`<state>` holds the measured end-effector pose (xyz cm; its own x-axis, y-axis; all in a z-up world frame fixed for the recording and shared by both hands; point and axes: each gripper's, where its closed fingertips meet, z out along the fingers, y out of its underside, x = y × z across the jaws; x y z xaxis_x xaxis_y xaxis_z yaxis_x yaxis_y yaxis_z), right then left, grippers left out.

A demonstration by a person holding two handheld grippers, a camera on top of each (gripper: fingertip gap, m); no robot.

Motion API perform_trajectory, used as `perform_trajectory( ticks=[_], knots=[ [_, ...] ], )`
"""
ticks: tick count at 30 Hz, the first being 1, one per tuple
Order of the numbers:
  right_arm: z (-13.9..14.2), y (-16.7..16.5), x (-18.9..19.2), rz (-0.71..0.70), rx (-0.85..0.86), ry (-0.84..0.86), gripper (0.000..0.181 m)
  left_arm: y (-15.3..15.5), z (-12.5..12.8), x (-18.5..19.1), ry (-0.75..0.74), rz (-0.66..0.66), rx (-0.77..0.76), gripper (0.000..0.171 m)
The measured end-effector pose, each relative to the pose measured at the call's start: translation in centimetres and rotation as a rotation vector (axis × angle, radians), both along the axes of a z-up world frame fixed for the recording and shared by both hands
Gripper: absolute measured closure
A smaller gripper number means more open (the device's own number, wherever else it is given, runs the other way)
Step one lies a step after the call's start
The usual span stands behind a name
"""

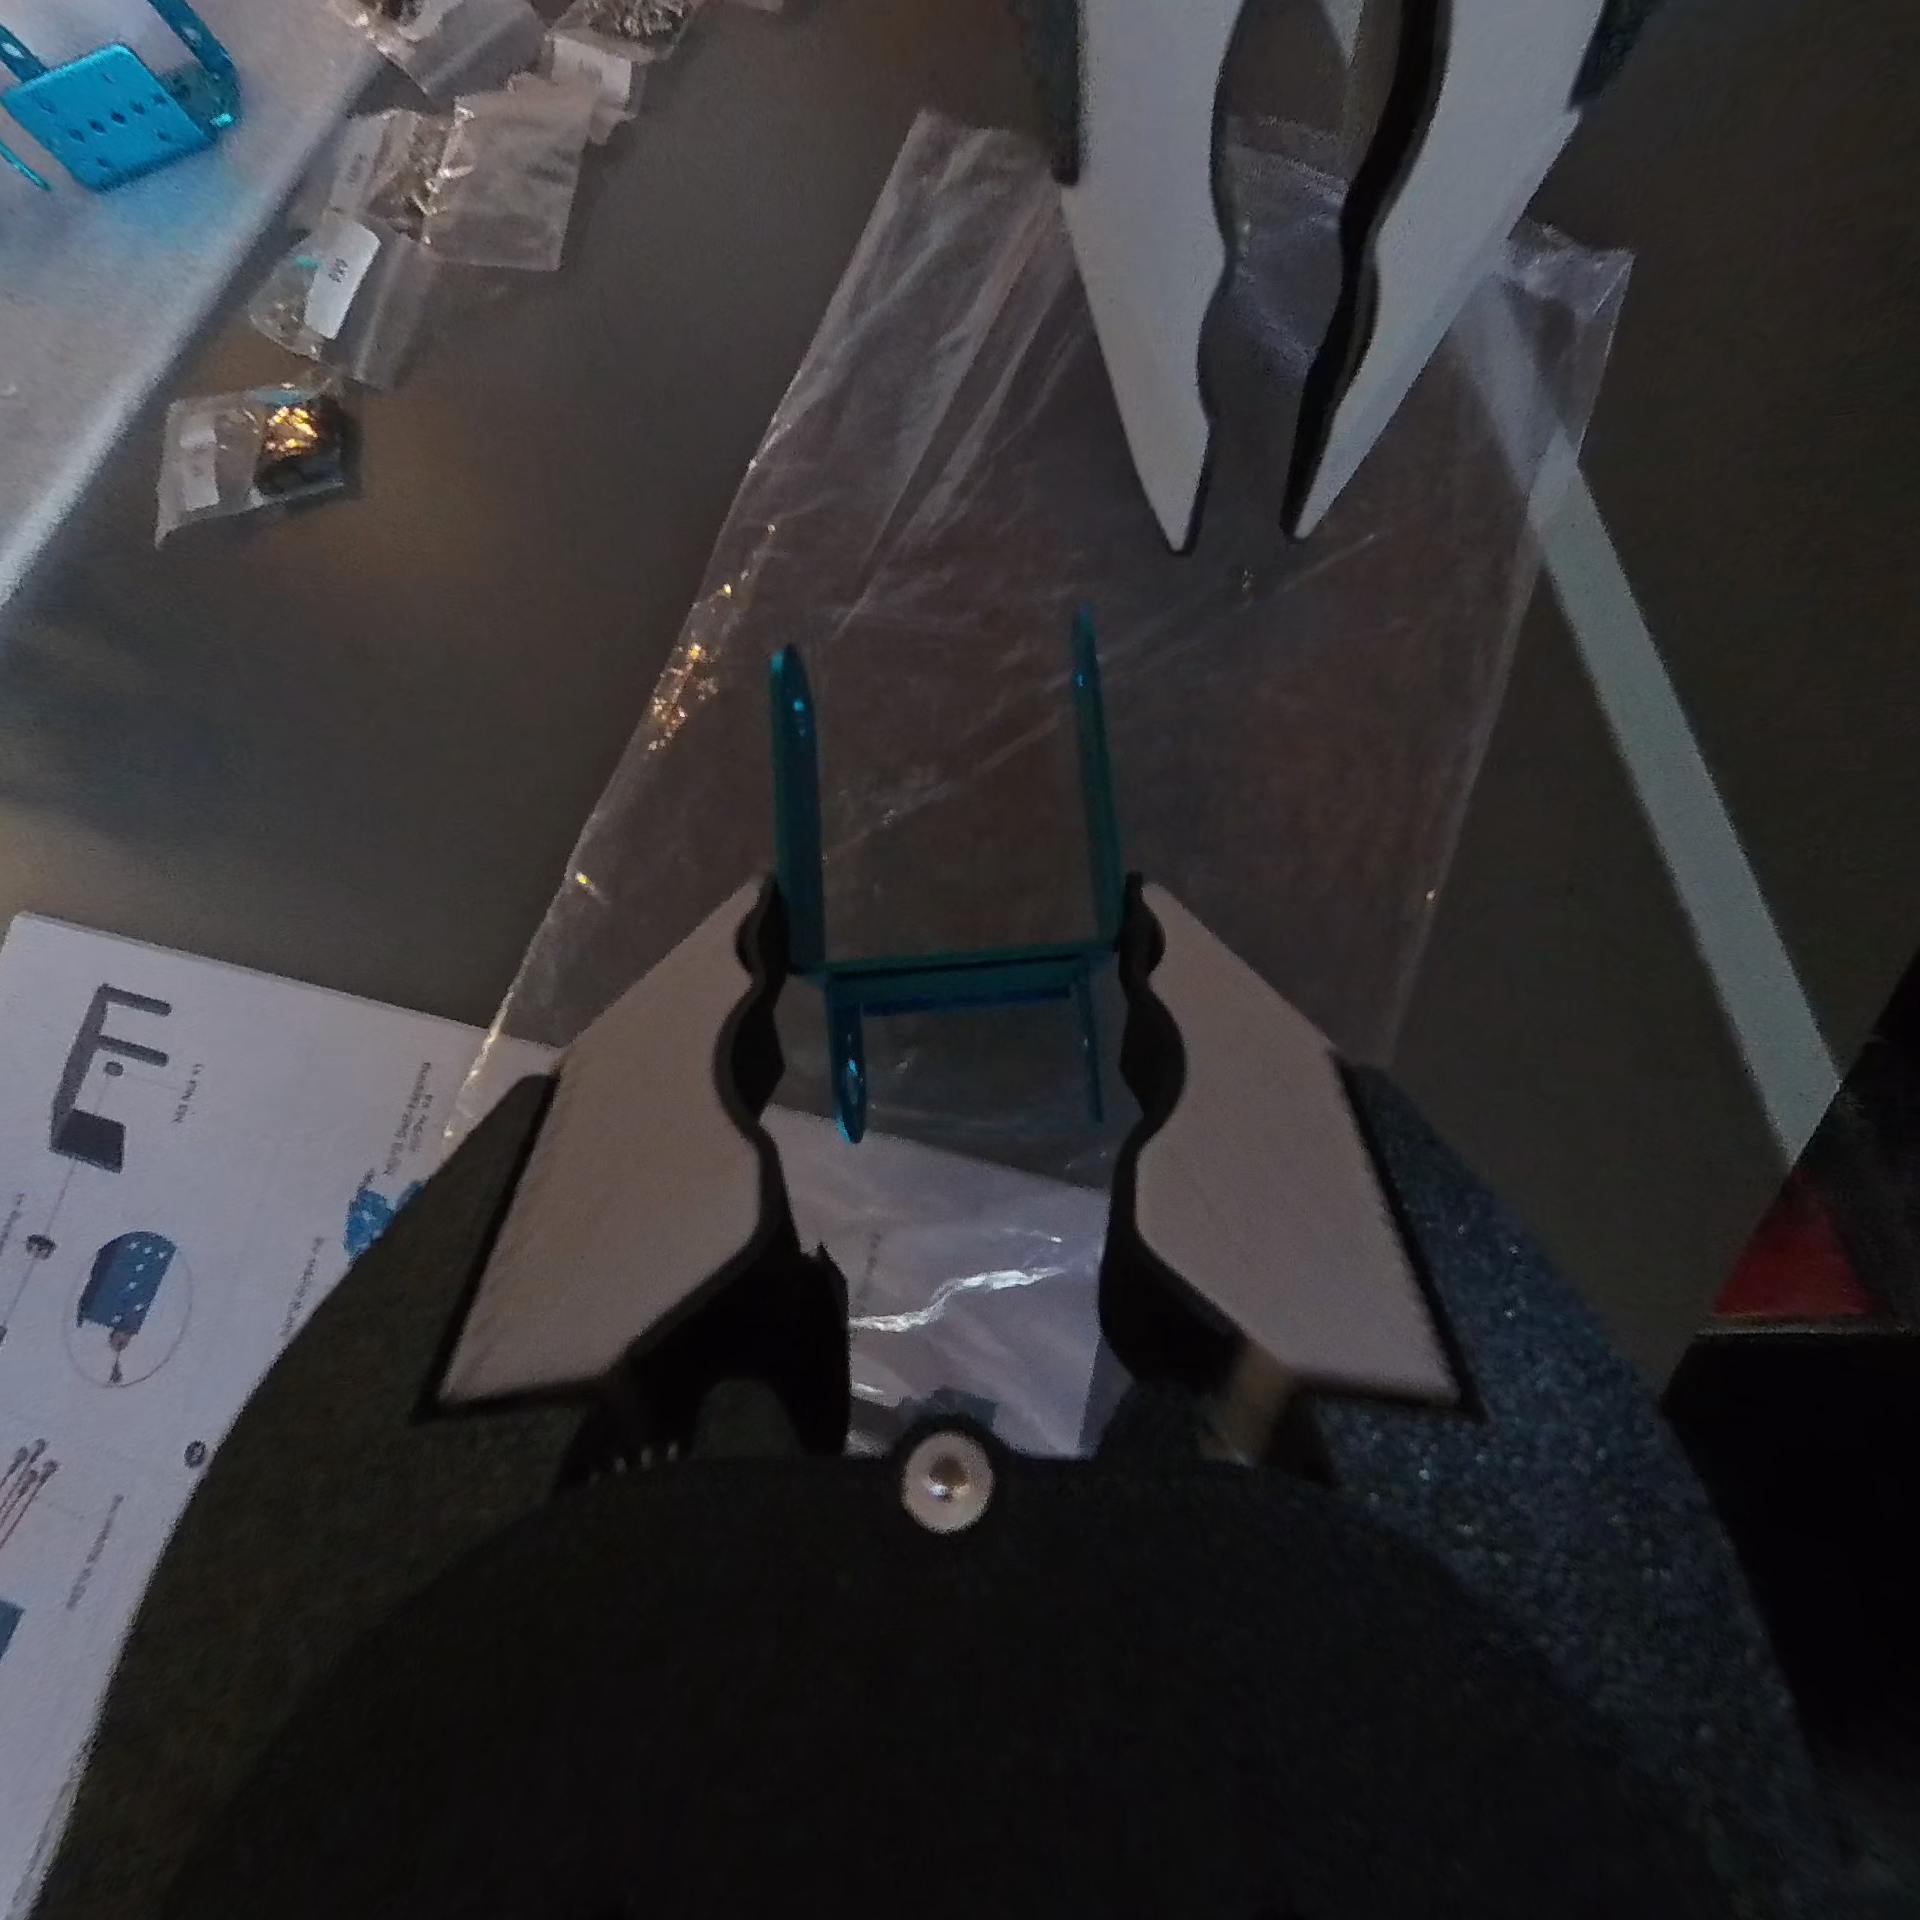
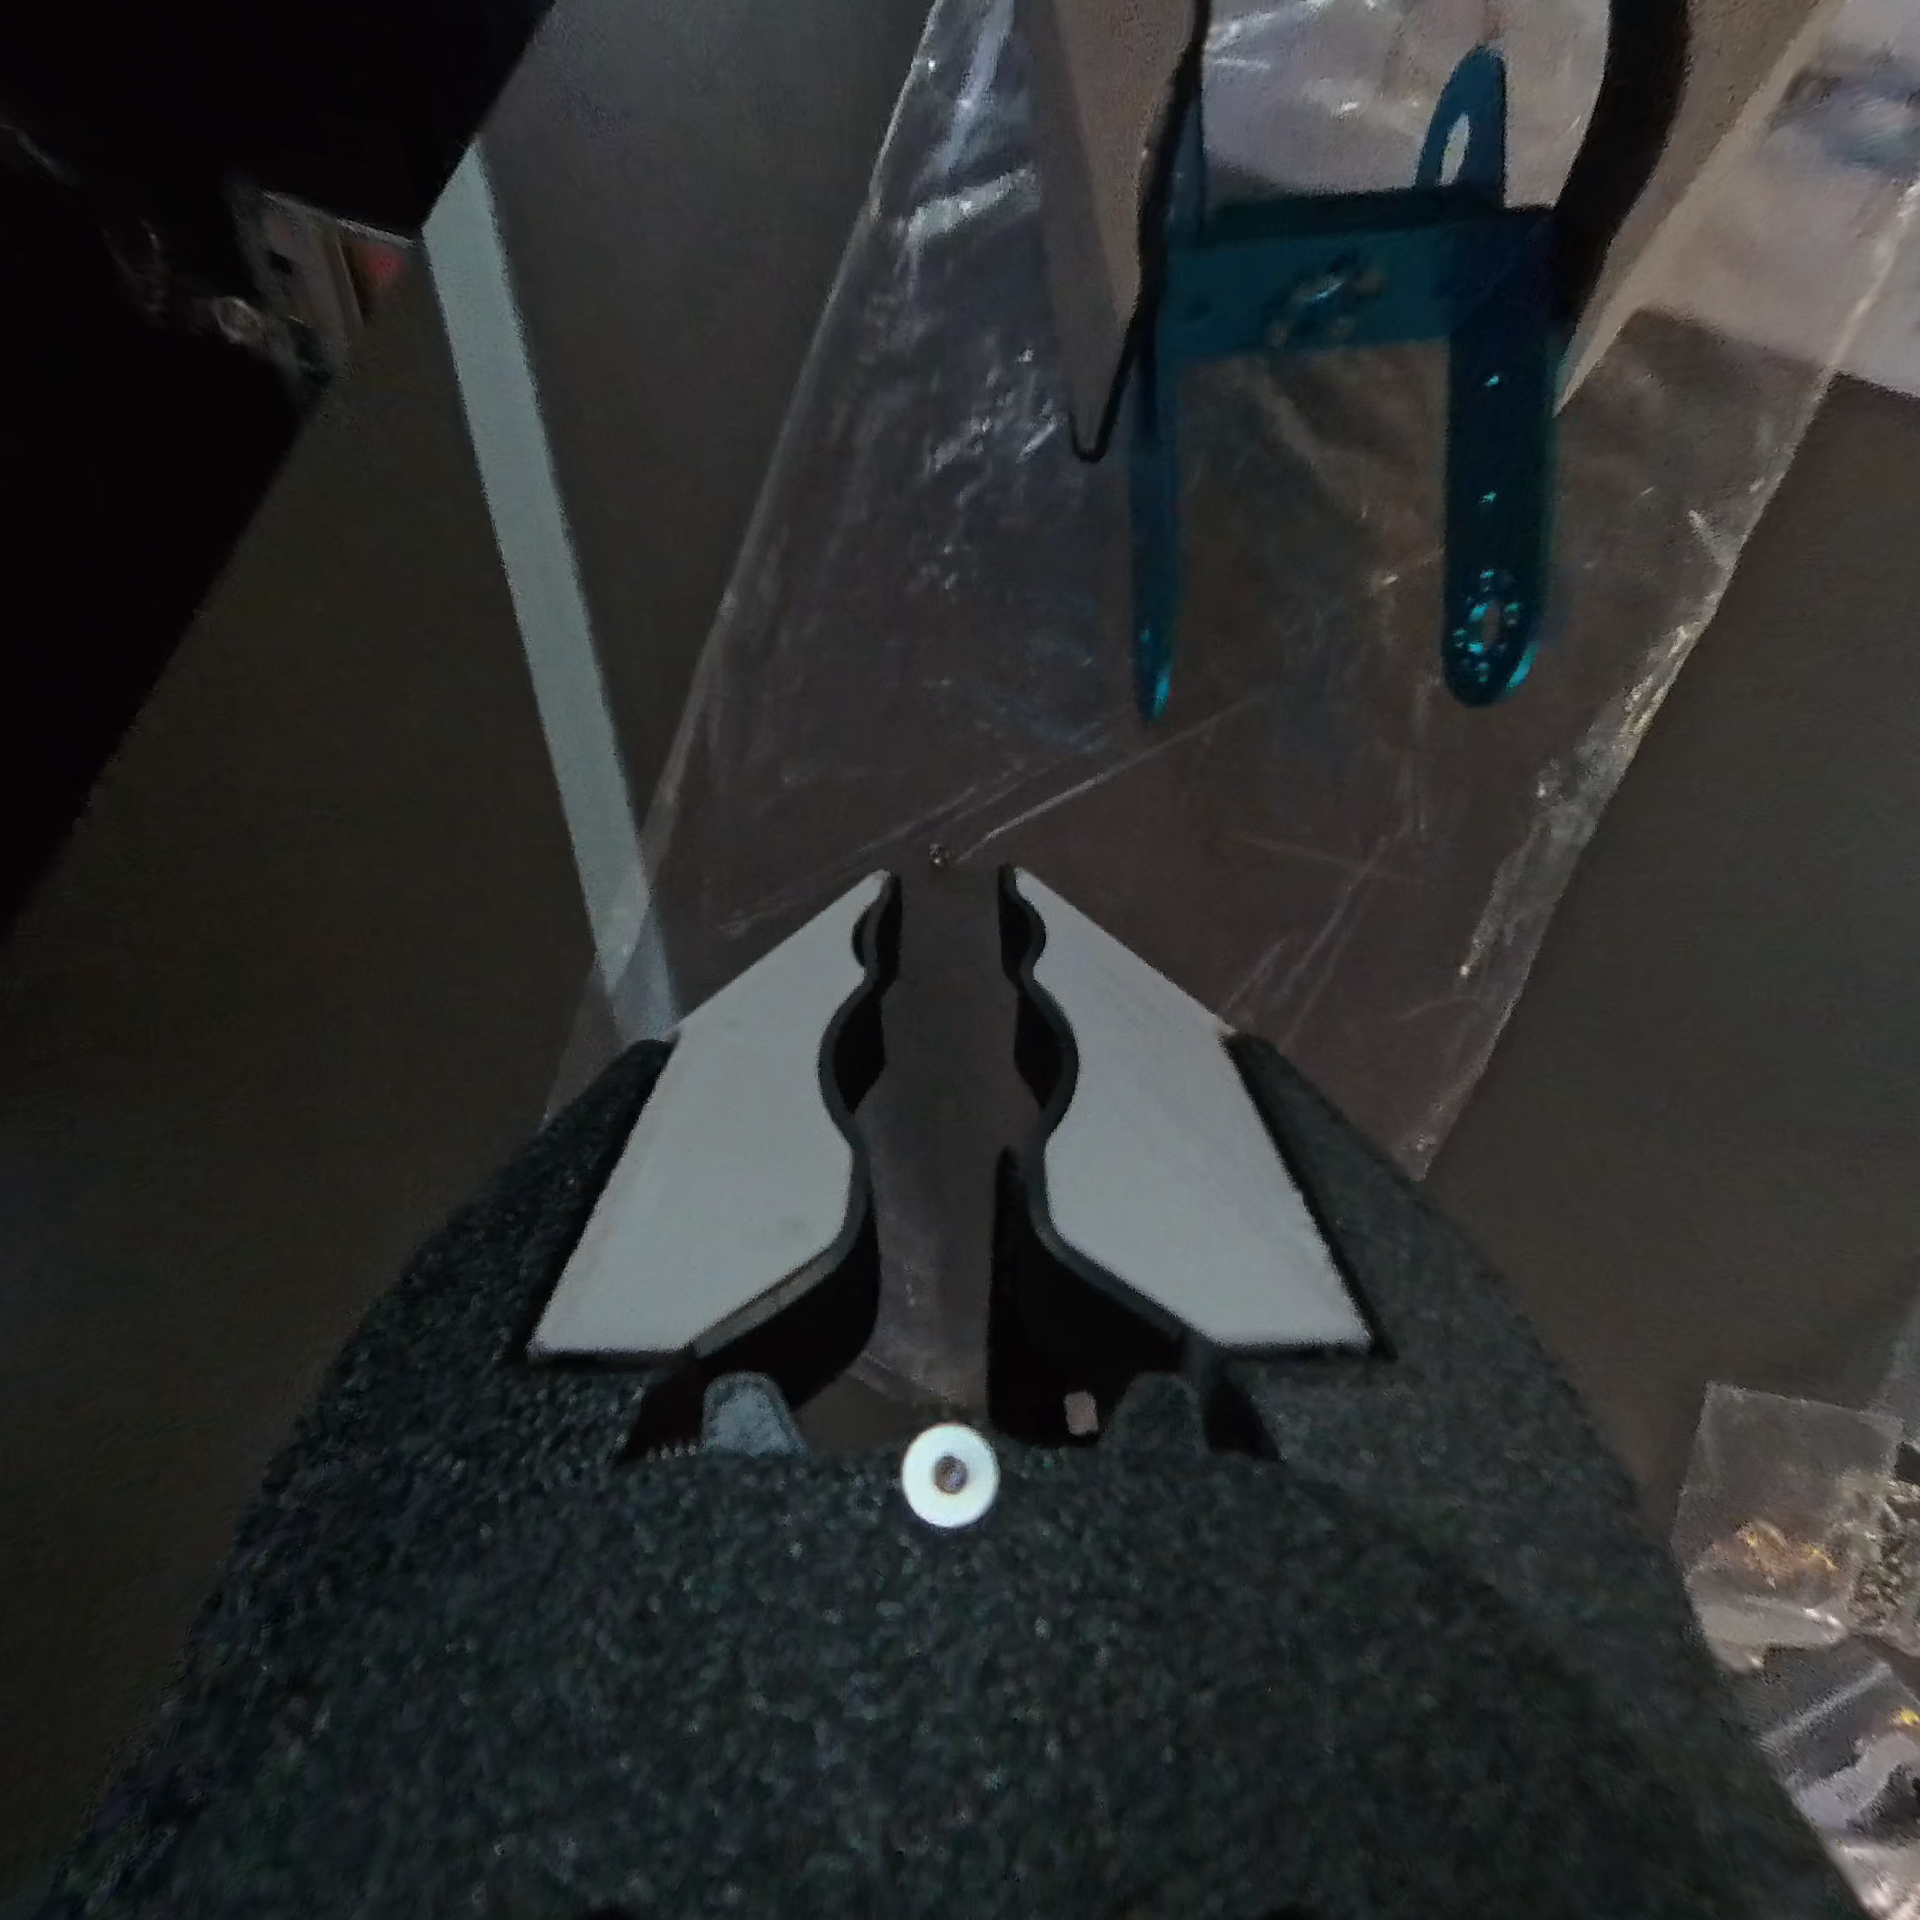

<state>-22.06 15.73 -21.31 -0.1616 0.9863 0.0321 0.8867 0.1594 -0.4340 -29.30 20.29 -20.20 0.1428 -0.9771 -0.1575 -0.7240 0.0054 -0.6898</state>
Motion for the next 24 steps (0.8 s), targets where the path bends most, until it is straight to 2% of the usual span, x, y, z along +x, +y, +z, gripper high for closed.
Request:
perform_trajectory(
  ticks=[3,12,15,20,24],
  knots=[
    [-0.3,-0.8,-0.4,0.008,-0.094,-0.033,0.165,-0.5,-0.2,0.1,0.011,-0.011,-0.017,0.108],
    [-0.4,-0.4,-0.6,0.016,-0.053,-0.065,0.18,-1.4,-0.7,0.8,0.003,-0.04,0.018,0.107],
    [-0.4,-0.4,-0.7,0.009,-0.06,-0.055,0.18,-1.8,0.3,0.3,-0.051,0.001,0.027,0.098],
    [0.0,-0.5,-0.7,0.001,-0.066,-0.005,0.18,-3.3,2.6,-1.7,-0.187,0.107,0.039,0.099],
    [0.4,0.1,0.1,-0.038,-0.074,0.035,0.18,-4.6,2.1,-2.4,-0.227,0.172,0.013,0.107]
  ],
)
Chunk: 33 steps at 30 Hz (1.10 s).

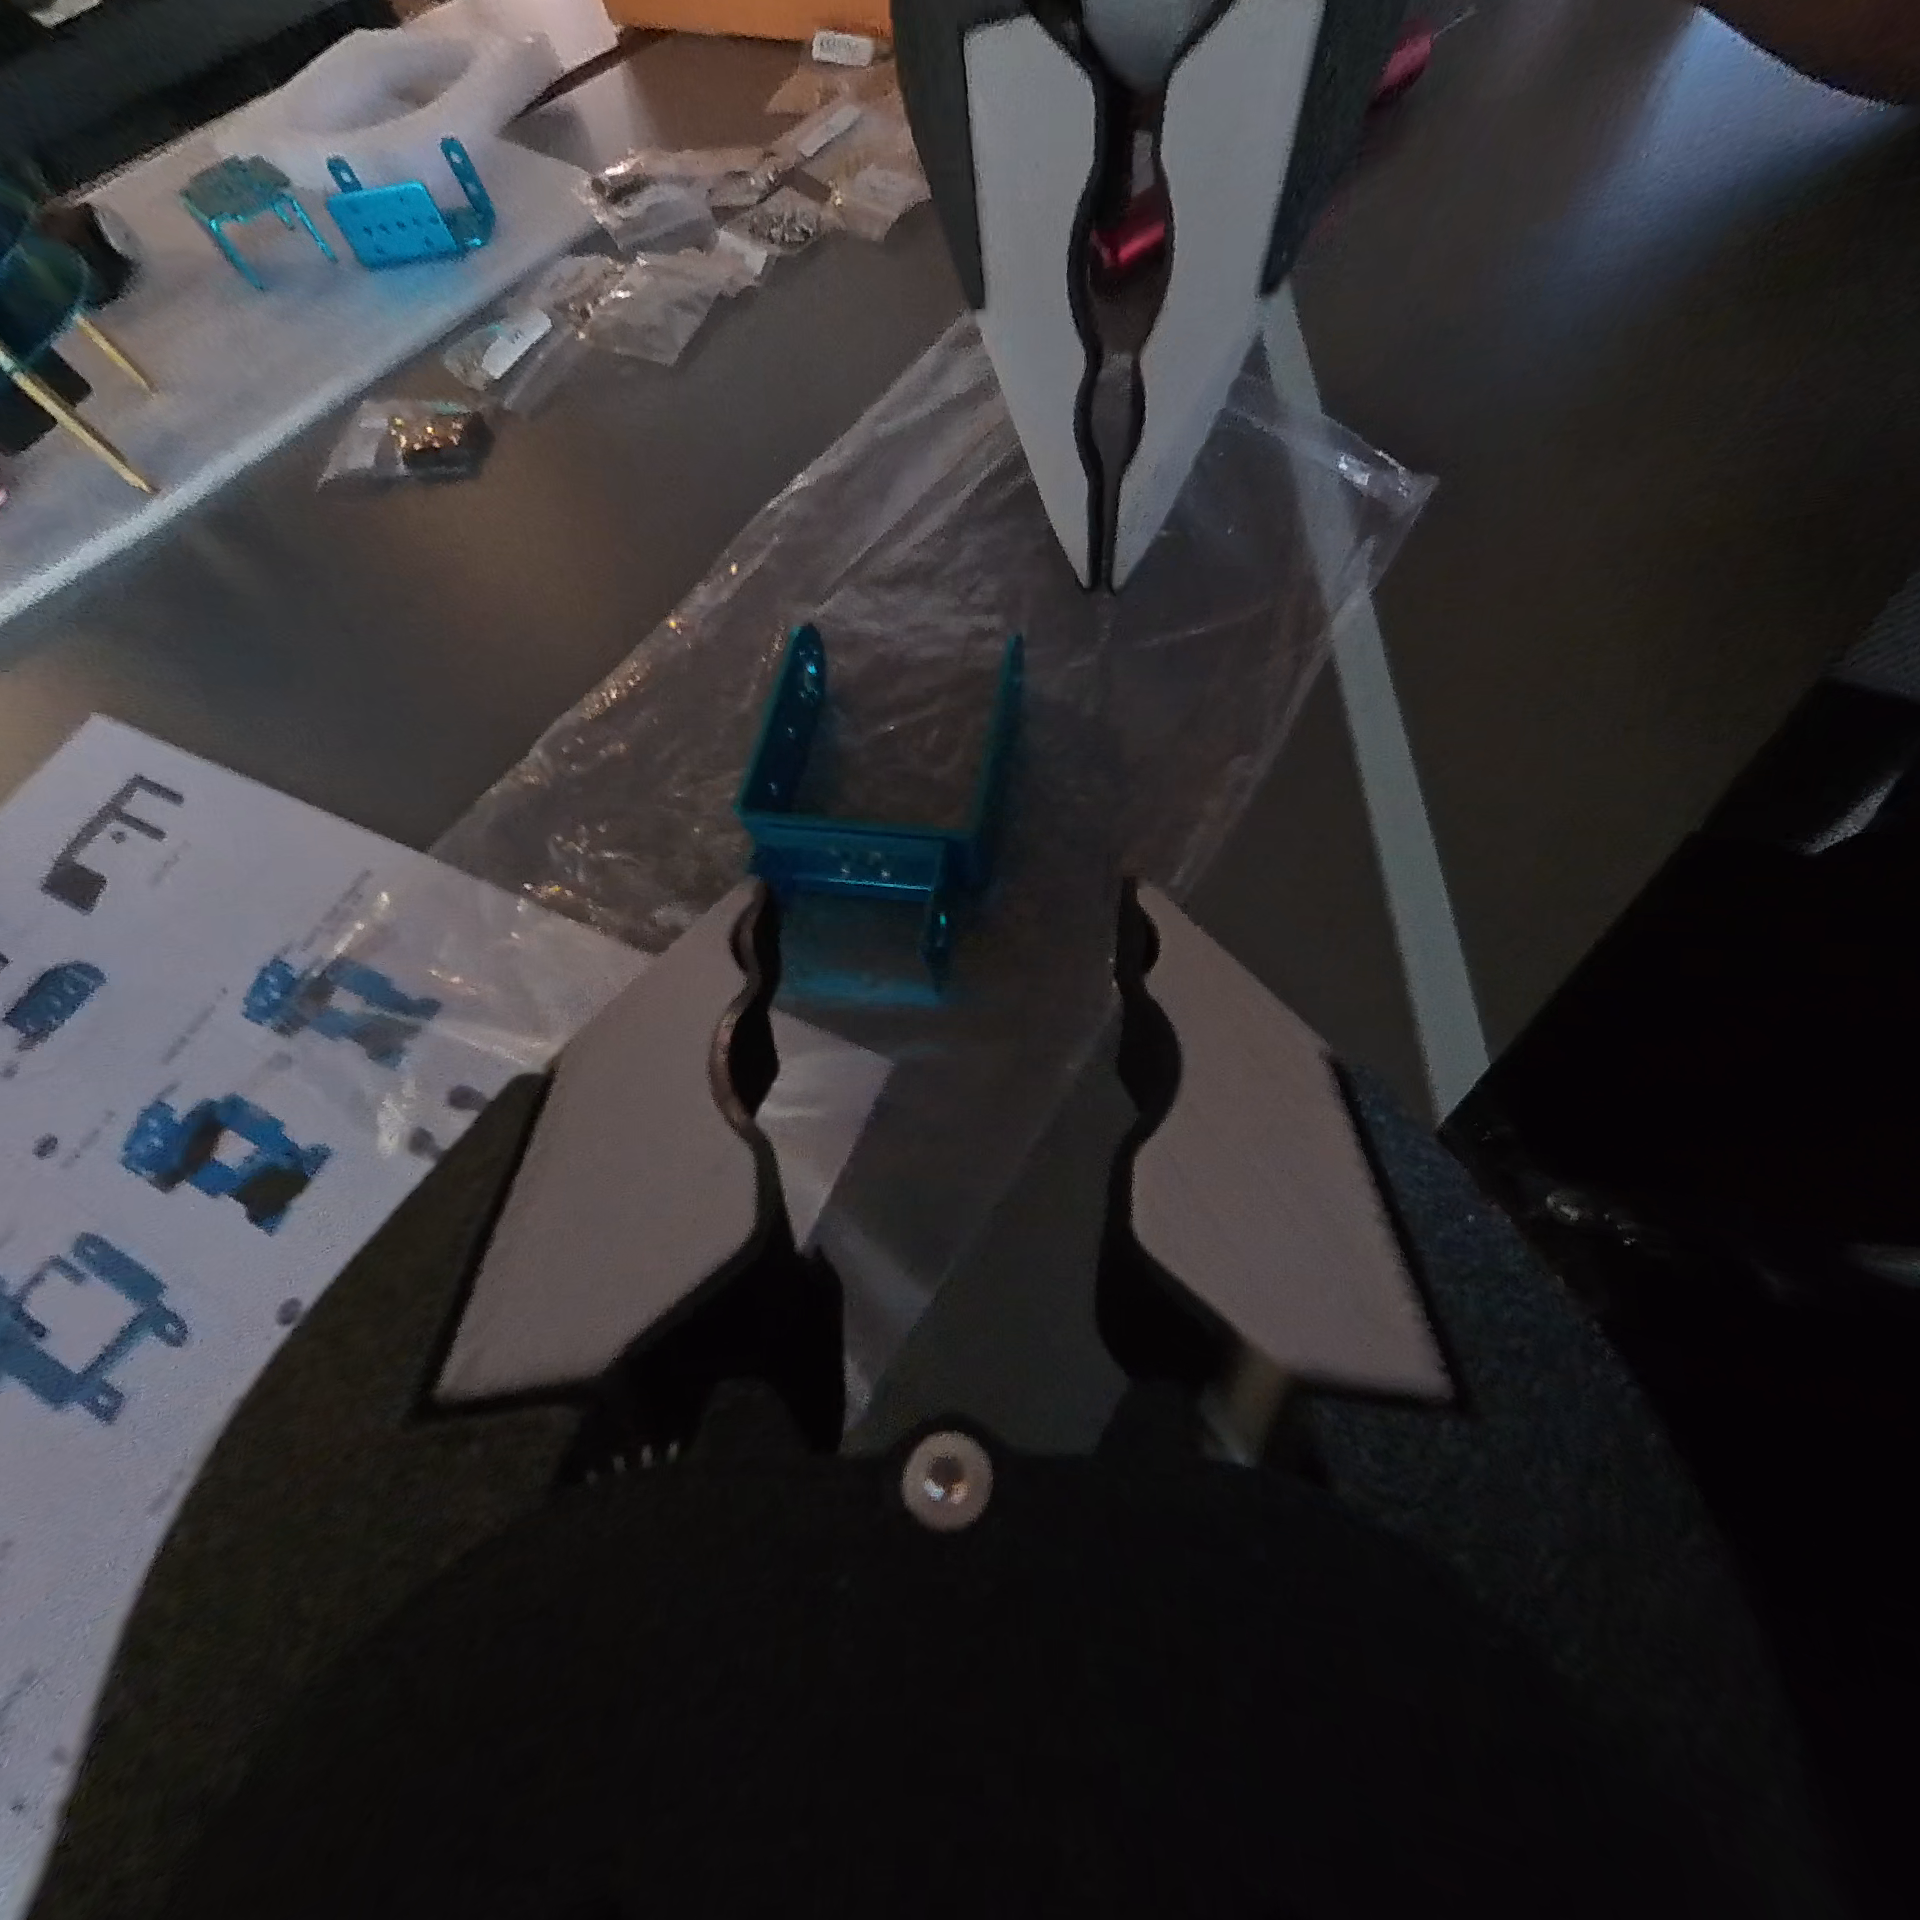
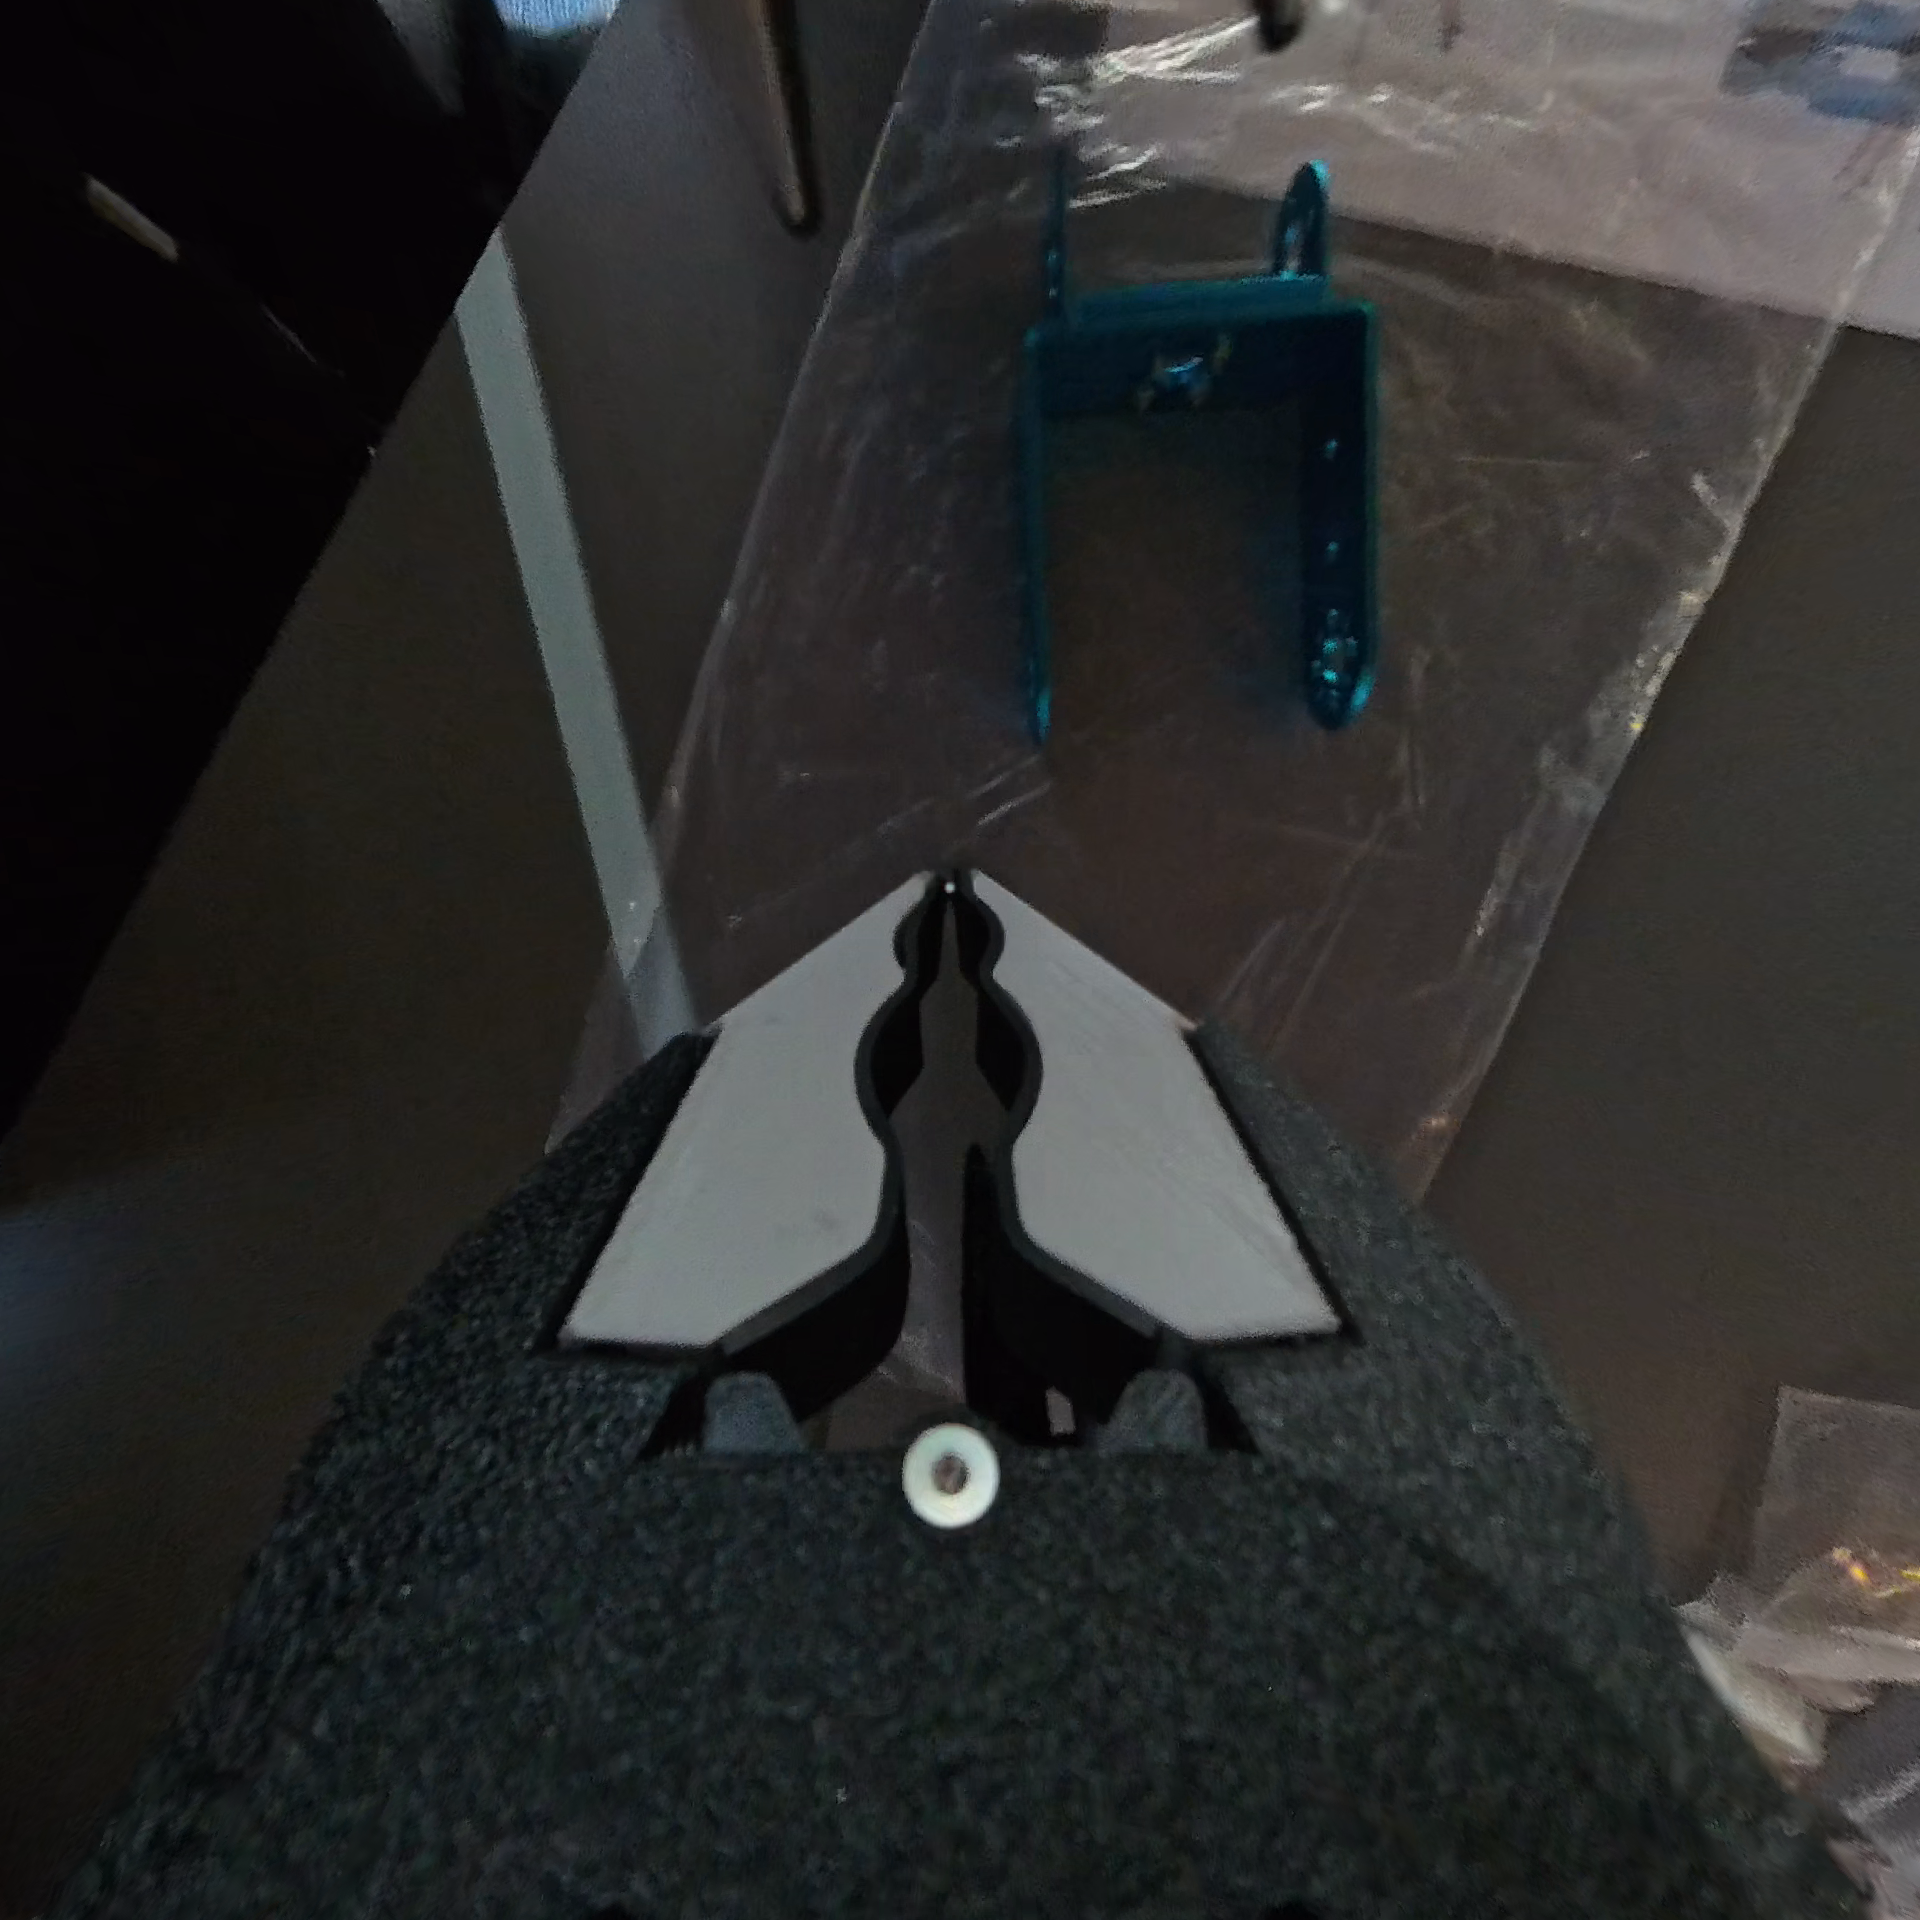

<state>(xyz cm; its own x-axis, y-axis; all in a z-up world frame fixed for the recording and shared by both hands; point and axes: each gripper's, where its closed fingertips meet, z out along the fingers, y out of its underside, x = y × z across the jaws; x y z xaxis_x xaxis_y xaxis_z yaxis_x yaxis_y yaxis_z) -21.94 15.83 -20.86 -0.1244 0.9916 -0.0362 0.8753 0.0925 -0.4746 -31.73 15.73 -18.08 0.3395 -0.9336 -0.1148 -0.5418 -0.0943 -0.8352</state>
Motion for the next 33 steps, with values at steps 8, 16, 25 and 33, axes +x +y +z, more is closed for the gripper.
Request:
perform_trajectory(
  ticks=[8,16,25,33],
  knots=[
    [3.0,2.3,-4.0,-0.368,-0.195,0.35,0.18,-1.0,-1.9,1.1,0.013,0.036,-0.069,0.114],
    [1.5,2.9,-7.1,-0.494,-0.273,0.351,0.179,-0.7,-2.2,2.3,0.015,0.044,-0.092,0.114],
    [1.7,3.2,-8.2,-0.468,-0.224,0.355,0.18,-0.4,-2.7,2.7,0.027,0.046,-0.145,0.114],
    [1.1,3.1,-8.3,-0.45,-0.234,0.356,0.177,-0.5,-2.7,2.8,0.026,0.036,-0.16,0.114]
  ],
)
